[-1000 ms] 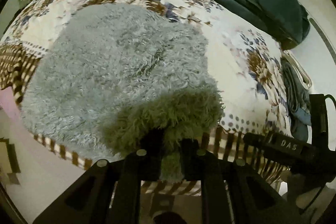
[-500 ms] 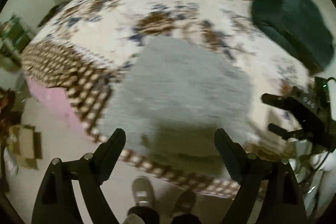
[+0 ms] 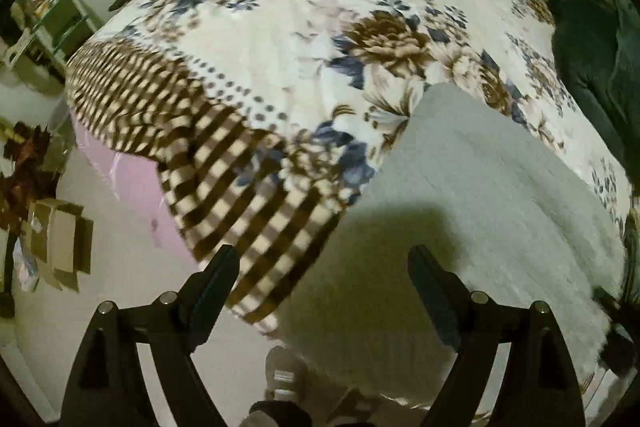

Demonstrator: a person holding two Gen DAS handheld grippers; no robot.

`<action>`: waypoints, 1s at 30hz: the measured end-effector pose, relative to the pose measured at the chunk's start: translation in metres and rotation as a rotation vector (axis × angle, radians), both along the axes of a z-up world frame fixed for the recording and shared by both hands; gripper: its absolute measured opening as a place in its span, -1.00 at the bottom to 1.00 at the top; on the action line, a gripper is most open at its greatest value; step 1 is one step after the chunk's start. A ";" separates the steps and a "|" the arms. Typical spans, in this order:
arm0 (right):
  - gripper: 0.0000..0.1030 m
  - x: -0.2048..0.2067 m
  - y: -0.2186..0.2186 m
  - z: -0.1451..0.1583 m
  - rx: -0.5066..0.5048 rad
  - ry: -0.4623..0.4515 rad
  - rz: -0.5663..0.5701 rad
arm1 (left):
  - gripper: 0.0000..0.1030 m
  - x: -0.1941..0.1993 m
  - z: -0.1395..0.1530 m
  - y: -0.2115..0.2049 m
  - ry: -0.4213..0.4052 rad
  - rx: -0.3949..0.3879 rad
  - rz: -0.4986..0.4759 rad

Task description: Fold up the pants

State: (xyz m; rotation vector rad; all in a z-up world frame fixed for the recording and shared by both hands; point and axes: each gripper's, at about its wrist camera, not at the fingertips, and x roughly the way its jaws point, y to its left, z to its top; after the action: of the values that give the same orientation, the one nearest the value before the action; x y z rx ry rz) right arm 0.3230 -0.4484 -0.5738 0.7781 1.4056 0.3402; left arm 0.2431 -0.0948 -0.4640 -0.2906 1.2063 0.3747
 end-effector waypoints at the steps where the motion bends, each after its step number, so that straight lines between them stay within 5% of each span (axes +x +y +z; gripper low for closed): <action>1: -0.39 -0.003 -0.008 -0.001 -0.035 0.008 -0.009 | 0.67 0.005 -0.006 -0.003 0.014 0.003 -0.015; 3: -0.30 -0.003 -0.022 -0.015 -0.103 0.026 -0.038 | 0.67 0.013 -0.023 -0.008 0.055 -0.005 -0.038; 5: 0.19 0.000 -0.029 -0.042 -0.194 0.094 0.006 | 0.67 0.017 -0.036 -0.011 0.087 -0.010 -0.050; 7: 0.19 -0.002 -0.040 -0.055 -0.194 0.142 -0.002 | 0.67 0.019 -0.039 -0.011 0.093 -0.017 -0.049; 10: 0.29 -0.016 -0.045 -0.040 -0.144 0.071 -0.002 | 0.67 0.015 -0.035 -0.012 0.081 -0.005 -0.051; 13: 0.41 -0.040 -0.030 -0.049 -0.120 0.082 0.097 | 0.67 0.012 -0.040 -0.011 0.082 -0.010 -0.049; 17: 0.51 -0.067 -0.013 -0.102 -0.249 0.192 0.231 | 0.73 0.013 -0.050 -0.007 0.115 -0.026 -0.037; 20: 0.52 -0.065 -0.020 -0.091 -0.229 0.204 0.237 | 0.73 0.013 -0.046 -0.008 0.136 -0.044 -0.048; 25: 0.55 -0.040 -0.064 -0.028 -0.087 0.044 0.055 | 0.72 0.029 -0.014 -0.011 0.087 -0.114 -0.065; 30: 0.55 0.009 -0.082 -0.055 0.012 0.068 -0.058 | 0.72 0.092 -0.013 -0.031 0.052 -0.144 -0.126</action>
State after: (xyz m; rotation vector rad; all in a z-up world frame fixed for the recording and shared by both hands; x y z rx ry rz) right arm 0.3320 -0.5303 -0.6290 0.8456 1.4432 0.2799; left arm 0.3350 -0.1260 -0.4770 -0.3287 1.2986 0.1874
